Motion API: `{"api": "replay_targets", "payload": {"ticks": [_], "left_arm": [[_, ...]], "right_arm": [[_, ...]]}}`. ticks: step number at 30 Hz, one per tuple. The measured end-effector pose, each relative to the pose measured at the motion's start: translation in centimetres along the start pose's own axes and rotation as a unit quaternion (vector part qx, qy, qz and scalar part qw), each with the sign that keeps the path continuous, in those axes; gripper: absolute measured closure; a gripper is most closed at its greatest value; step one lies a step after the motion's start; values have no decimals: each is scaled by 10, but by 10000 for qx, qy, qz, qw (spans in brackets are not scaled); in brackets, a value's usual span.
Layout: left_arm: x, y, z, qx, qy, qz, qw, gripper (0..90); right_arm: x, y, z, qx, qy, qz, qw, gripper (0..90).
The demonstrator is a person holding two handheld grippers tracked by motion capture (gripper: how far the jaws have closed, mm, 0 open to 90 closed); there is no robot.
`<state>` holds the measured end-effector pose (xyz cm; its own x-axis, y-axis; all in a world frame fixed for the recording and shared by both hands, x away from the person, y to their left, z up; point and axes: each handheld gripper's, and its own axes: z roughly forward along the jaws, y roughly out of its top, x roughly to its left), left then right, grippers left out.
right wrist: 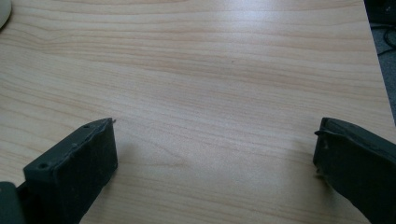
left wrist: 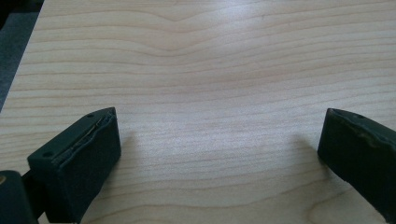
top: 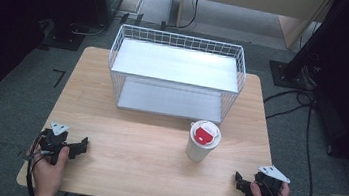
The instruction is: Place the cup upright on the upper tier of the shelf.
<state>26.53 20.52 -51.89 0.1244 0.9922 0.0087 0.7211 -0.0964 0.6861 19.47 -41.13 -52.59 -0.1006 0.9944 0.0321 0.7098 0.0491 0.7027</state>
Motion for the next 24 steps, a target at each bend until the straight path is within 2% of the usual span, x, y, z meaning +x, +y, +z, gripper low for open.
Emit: {"api": "replay_targets", "payload": {"ticks": [8,15,20,24], "left_arm": [[-2,-1,-1,6,17,-20,10000,0],[-3,-1,-1,4,21,-24,10000,0],[-3,-1,-1,4,21,-24,10000,0],[-3,-1,-1,4,20,-23,10000,0]], "right_arm": [[7,2,-4,-26,118,-4,9999,0],[23,7,-7,-146,299,-97,9994,0],[36,13,-8,-259,420,-176,9986,48],[48,18,-8,-344,541,-229,9977,49]]}}
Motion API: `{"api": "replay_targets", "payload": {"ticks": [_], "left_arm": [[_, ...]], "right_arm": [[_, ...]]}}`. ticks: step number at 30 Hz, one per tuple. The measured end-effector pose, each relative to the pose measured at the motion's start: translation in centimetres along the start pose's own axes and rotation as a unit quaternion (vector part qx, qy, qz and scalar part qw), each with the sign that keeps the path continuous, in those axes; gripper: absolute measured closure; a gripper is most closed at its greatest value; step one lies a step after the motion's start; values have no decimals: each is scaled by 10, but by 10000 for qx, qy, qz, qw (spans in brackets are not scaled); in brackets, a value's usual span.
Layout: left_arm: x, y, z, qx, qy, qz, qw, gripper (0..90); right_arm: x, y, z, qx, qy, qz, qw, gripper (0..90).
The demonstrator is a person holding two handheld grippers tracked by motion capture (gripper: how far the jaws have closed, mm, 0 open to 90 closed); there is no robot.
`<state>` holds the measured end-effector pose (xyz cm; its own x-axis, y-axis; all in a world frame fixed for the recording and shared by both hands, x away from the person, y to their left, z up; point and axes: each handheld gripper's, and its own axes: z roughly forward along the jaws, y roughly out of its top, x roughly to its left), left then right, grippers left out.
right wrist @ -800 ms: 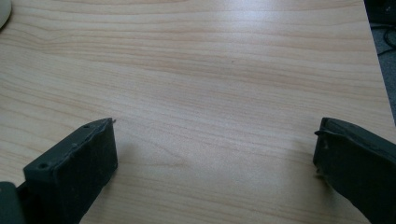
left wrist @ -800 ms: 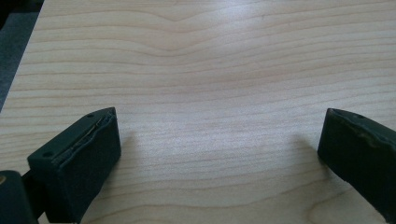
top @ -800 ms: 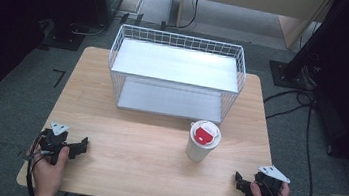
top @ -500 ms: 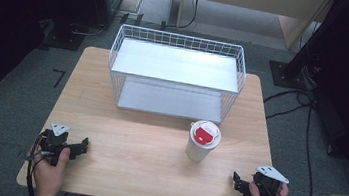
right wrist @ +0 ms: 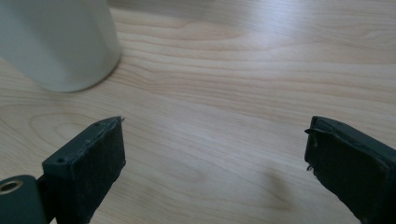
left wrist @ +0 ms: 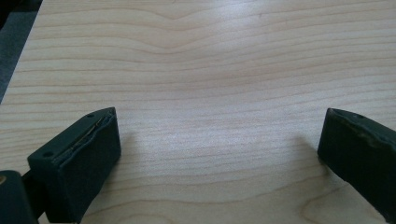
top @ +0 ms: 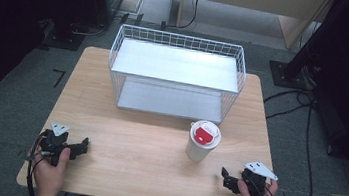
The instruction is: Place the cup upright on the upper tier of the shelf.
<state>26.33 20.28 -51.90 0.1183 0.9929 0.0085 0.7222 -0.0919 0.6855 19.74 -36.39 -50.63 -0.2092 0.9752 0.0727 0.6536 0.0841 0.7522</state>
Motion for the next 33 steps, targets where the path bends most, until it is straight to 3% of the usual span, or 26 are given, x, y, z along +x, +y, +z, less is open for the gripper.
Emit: {"api": "replay_targets", "payload": {"ticks": [24,27,33], "left_arm": [[0,0,0,6,-42,50,10000,0],[0,0,0,7,-42,50,10000,0],[0,0,0,8,-41,53,10000,0]], "right_arm": [[49,35,16,-405,387,-293,9980,35],[56,41,20,-420,598,-368,9966,6],[65,45,22,-456,793,-497,9946,4]]}}
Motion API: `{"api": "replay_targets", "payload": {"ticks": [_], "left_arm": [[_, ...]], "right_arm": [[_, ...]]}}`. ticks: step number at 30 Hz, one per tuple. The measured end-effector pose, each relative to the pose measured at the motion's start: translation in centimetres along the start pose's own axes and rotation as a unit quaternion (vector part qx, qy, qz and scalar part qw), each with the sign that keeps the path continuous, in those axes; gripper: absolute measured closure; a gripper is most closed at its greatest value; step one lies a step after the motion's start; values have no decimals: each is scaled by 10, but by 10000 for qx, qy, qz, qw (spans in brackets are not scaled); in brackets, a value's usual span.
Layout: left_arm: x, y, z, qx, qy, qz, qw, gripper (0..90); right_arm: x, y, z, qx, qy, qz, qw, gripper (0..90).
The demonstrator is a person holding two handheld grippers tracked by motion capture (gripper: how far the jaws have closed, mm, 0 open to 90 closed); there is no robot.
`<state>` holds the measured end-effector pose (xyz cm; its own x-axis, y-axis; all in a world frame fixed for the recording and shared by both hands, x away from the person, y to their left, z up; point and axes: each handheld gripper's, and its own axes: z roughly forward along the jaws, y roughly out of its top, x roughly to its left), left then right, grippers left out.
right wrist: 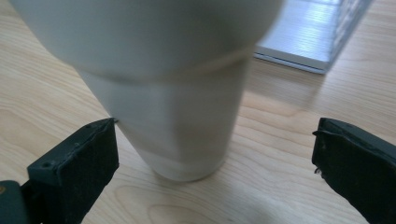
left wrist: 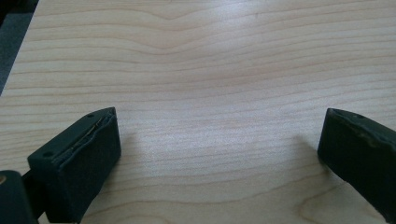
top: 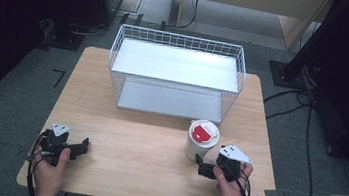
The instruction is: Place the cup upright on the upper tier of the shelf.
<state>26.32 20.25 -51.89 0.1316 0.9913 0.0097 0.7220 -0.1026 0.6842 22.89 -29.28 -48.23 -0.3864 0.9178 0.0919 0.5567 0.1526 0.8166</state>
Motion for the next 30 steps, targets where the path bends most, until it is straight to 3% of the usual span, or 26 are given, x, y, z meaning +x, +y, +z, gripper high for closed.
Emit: {"api": "replay_targets", "payload": {"ticks": [14,21,26,30], "left_arm": [[0,0,0,0,0,0,10000,0],[0,0,0,1,-1,-2,10000,0],[0,0,0,3,-1,0,10000,0],[0,0,0,-2,-1,-1,10000,0]], "right_arm": [[14,16,14,-322,115,85,9994,22],[16,17,26,-588,169,335,9976,15],[16,16,31,-695,249,363,9966,55],[22,15,30,-960,-41,340,9948,74]]}}
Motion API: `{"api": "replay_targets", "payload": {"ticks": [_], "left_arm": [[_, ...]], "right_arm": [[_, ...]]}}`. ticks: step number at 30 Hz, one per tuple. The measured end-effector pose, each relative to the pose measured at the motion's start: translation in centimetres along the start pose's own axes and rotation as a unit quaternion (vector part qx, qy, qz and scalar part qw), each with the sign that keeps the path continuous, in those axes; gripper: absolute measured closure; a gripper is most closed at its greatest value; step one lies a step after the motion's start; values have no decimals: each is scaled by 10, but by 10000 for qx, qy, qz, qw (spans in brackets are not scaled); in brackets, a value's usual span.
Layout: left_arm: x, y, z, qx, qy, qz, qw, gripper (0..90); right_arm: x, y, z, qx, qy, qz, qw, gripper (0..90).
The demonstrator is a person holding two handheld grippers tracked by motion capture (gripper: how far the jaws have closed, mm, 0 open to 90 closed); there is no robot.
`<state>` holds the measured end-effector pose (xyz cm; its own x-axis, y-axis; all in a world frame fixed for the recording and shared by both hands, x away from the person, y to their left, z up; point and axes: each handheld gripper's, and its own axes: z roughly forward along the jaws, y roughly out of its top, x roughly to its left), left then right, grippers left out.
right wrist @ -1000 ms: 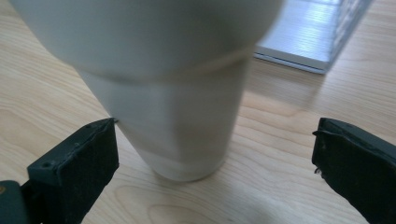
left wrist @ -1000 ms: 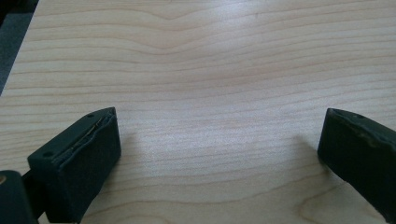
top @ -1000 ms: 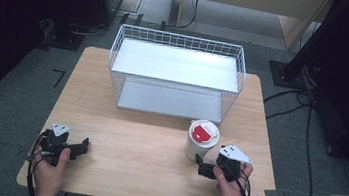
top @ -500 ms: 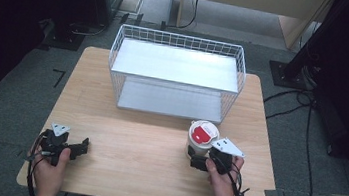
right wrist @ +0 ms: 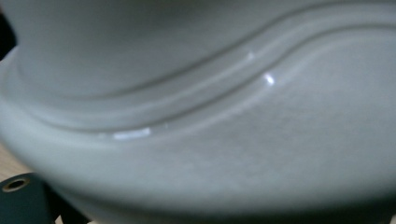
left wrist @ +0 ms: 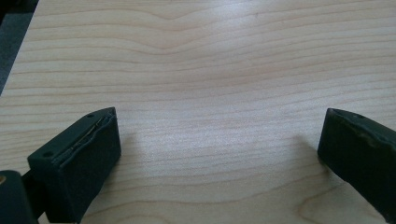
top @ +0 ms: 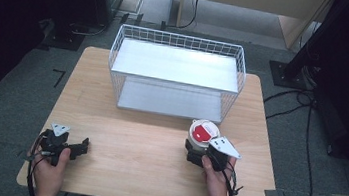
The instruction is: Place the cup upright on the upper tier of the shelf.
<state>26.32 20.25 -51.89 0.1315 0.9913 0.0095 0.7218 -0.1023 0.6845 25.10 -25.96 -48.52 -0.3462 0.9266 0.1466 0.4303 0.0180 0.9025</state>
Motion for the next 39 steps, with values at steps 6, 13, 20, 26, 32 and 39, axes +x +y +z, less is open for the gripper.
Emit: {"api": "replay_targets", "payload": {"ticks": [6,13,20,26,32,39], "left_arm": [[0,0,0,3,-1,1,10000,0],[0,0,0,4,0,1,10000,0],[0,0,0,3,-1,1,10000,0],[0,0,0,3,-1,1,10000,0],[0,0,0,-5,-1,-8,10000,0],[0,0,0,0,5,5,10000,0]], "right_arm": [[-1,1,-4,-199,-42,93,9997,75],[1,15,-13,-517,28,79,9986,75],[8,28,-17,-687,68,81,9976,75],[13,43,-20,-846,85,77,9963,75],[19,60,-22,-994,57,-114,9950,75],[27,84,-25,-1245,145,-192,9919,75]]}}
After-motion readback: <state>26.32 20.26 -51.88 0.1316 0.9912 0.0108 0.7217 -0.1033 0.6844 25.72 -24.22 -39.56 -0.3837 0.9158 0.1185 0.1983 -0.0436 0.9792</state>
